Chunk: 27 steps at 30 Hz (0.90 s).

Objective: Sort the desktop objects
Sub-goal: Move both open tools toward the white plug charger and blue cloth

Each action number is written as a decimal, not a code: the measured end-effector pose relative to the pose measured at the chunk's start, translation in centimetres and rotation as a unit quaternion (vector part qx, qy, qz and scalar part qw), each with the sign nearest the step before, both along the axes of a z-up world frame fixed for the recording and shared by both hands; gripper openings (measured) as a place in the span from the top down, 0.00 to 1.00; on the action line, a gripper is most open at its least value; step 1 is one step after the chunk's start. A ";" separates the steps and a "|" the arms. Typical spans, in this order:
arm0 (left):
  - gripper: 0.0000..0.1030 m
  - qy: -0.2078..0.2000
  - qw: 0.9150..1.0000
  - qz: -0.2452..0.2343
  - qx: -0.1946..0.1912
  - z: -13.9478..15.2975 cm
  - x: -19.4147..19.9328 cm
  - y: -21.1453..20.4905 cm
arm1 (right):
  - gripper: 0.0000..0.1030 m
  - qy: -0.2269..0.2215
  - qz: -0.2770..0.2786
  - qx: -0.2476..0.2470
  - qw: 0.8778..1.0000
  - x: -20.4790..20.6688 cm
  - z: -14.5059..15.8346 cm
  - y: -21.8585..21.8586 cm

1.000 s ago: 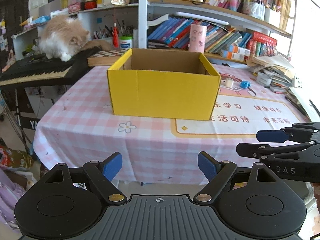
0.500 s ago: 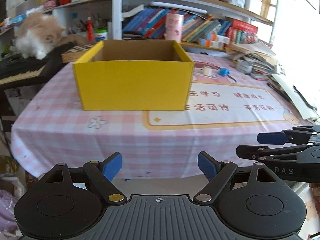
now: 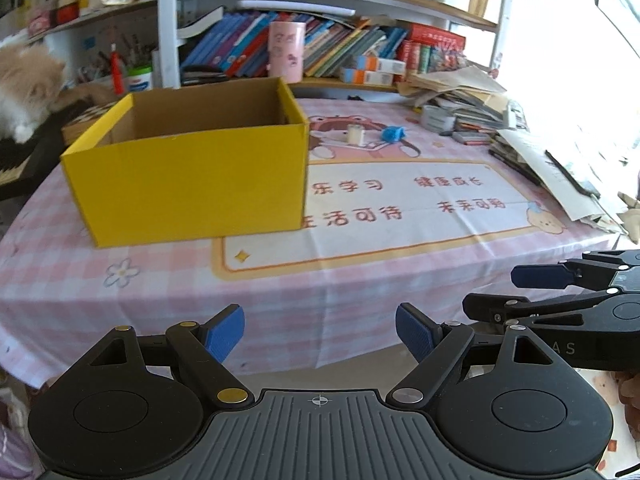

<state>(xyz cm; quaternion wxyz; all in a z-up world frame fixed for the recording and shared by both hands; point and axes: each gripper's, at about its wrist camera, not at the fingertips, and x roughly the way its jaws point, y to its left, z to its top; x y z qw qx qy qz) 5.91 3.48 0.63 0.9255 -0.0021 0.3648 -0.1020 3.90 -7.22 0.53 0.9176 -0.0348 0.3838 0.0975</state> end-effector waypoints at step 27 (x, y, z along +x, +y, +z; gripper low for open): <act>0.17 -0.008 0.998 -0.058 0.009 0.3 6.3 -5.4 | 0.43 0.003 -0.079 0.010 0.997 3.7 -0.1 -5.3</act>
